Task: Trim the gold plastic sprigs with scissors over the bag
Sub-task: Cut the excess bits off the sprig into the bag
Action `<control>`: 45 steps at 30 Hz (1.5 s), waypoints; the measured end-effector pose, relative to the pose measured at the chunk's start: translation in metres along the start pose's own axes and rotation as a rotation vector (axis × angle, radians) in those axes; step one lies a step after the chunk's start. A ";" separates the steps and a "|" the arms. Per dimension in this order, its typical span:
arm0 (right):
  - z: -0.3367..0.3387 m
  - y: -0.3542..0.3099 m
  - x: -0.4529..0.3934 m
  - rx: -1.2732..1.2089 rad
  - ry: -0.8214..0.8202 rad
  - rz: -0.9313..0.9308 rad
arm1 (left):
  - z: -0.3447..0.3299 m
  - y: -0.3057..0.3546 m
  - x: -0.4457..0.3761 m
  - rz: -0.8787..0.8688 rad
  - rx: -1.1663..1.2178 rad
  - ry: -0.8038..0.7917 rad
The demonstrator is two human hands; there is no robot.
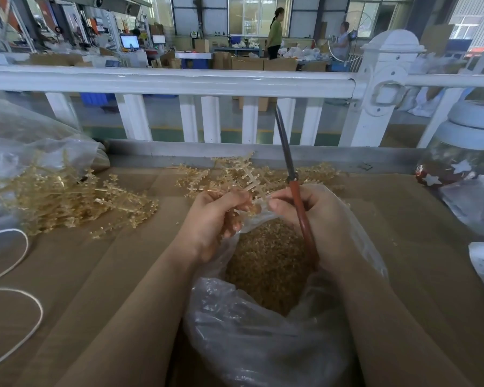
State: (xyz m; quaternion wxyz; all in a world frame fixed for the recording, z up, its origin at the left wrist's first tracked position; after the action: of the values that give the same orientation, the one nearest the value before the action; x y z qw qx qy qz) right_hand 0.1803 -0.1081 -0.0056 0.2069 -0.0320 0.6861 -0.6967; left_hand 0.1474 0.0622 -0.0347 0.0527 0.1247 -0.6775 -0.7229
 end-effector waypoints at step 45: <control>-0.005 -0.011 0.006 0.002 -0.082 0.040 | -0.012 0.002 0.004 -0.096 -0.002 -0.135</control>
State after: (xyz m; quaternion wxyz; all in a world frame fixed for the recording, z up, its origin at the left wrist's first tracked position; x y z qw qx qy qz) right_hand 0.1708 -0.1055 0.0037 0.2490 -0.0465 0.6768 -0.6912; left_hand 0.1468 0.0500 -0.0337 -0.0277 0.1079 -0.6720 -0.7322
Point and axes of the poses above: each hand's wrist, its own x-axis away from the middle knuckle, its own z-axis out of the back of the hand, y = z × x, the point moved 6 cm from there along -x, towards the middle knuckle, and after that the axes turned 15 degrees about -x, right-handed, at the moved point
